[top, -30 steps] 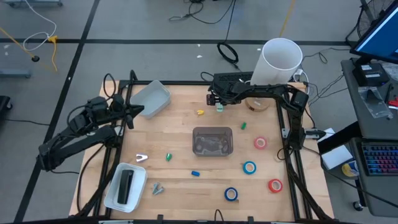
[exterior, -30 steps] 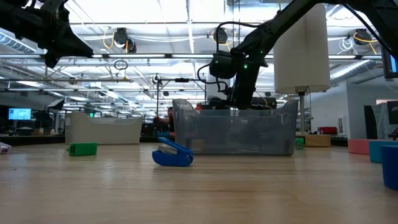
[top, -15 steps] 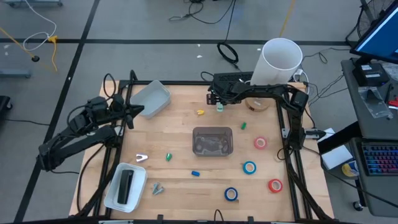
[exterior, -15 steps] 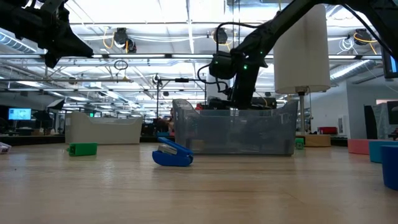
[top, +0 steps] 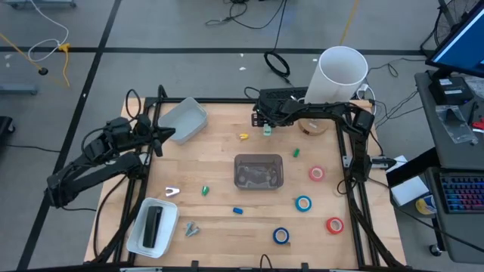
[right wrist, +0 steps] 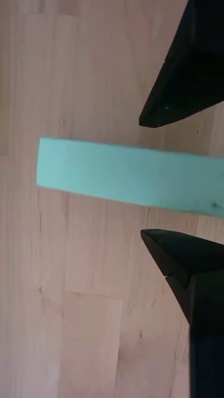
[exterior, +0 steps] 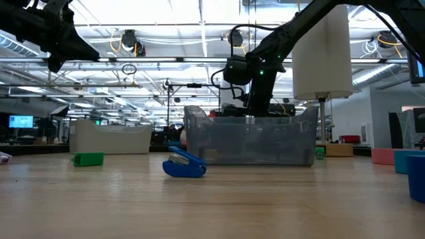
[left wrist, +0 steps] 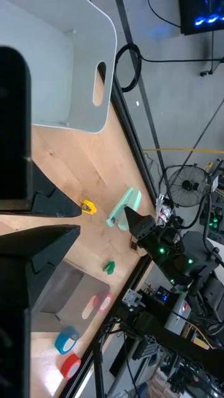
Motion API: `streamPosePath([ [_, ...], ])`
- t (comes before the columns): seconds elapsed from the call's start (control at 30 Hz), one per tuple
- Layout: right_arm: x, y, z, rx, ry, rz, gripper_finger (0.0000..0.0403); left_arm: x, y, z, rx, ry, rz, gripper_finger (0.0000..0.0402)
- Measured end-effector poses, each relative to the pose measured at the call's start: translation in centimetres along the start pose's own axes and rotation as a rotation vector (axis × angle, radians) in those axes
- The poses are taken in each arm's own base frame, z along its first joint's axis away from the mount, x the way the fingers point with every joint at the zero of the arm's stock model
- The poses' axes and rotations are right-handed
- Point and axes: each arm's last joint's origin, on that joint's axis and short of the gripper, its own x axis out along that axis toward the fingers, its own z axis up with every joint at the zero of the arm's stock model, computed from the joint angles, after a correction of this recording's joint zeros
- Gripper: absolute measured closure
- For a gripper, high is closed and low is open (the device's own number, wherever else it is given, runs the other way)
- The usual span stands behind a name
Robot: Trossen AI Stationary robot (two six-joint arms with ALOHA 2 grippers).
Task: Pick and place Stapler, Stapler remover, tape
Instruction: Put the large light green stapler into the white bin
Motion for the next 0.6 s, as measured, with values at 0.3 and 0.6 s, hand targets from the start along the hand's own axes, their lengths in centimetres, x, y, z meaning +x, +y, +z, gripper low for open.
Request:
streamPosePath([
  [0.3,-0.01,0.02,-0.04,0.009,0.002,0.000,0.0183,0.01,0.00,0.00,-0.003,0.000,0.000,0.0371],
  [0.6,-0.01,0.00,-0.07,0.021,0.006,0.000,0.0229,0.00,0.00,0.00,-0.002,0.000,0.000,0.0371],
])
